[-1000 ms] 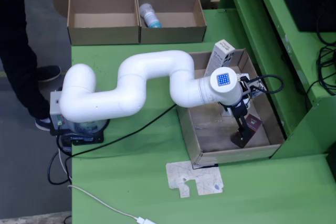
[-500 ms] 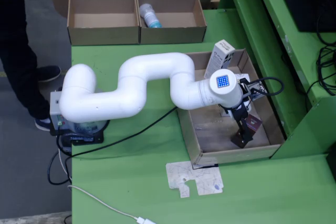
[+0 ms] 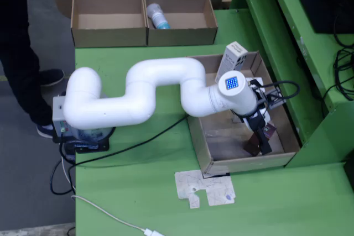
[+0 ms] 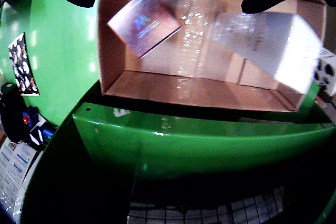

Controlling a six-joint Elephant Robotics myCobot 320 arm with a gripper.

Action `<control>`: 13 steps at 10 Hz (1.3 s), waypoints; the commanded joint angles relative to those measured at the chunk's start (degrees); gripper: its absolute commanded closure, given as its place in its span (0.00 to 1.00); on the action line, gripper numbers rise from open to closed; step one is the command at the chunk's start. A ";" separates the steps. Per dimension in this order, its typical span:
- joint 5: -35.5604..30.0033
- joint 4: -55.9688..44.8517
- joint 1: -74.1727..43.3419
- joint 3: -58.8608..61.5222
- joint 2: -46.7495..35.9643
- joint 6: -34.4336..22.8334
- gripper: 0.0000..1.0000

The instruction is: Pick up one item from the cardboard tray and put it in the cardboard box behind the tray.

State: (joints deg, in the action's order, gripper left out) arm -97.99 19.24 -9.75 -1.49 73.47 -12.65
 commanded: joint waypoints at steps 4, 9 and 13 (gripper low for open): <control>17.62 9.29 4.39 1.49 1.89 0.56 0.00; 22.86 10.48 5.58 1.49 2.55 0.43 0.00; 22.86 10.48 5.58 1.49 2.55 0.43 0.00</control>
State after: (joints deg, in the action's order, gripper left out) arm -75.49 29.00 -4.57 -1.49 77.60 -12.21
